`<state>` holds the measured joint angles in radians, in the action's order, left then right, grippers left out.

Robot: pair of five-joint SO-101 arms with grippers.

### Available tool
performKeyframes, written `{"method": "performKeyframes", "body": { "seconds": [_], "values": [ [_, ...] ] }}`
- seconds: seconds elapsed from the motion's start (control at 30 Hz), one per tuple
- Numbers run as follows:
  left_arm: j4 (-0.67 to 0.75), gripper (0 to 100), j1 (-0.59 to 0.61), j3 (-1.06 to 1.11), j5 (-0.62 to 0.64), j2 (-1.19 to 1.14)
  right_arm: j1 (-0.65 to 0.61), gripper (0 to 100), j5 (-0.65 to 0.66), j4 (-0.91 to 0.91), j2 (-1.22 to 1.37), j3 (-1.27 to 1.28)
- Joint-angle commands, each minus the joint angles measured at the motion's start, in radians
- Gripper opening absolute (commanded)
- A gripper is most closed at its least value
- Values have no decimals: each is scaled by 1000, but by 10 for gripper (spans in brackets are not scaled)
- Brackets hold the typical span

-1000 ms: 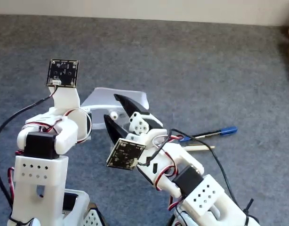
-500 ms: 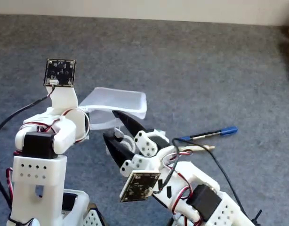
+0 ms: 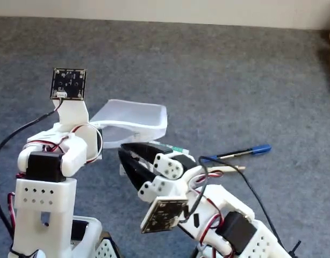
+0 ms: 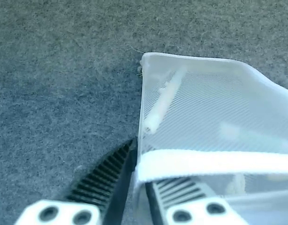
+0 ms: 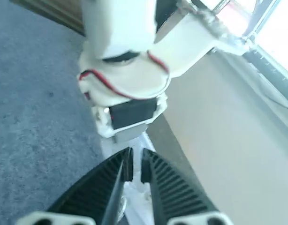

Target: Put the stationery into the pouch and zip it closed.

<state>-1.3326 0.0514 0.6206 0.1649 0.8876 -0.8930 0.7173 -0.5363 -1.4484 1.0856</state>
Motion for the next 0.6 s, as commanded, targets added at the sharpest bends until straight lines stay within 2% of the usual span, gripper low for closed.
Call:
{"method": "performKeyframes", "body": {
  "seconds": [0.0, 0.07, 0.17, 0.37, 0.57],
  "values": [
    [25, 17, 15, -8, 9, -5, 70, 5, 9, -2, -15, -87],
    [23, 17, 15, -8, 9, -5, 125, 5, -8, -4, -16, -88],
    [23, 17, 16, -8, 11, -5, 239, 5, -140, -42, -15, -97],
    [25, 17, 16, -7, 11, -5, 489, 5, -353, -257, -15, -150],
    [44, 17, 16, 16, 11, -5, 664, 5, -509, -414, -21, -145]
  ]
}}
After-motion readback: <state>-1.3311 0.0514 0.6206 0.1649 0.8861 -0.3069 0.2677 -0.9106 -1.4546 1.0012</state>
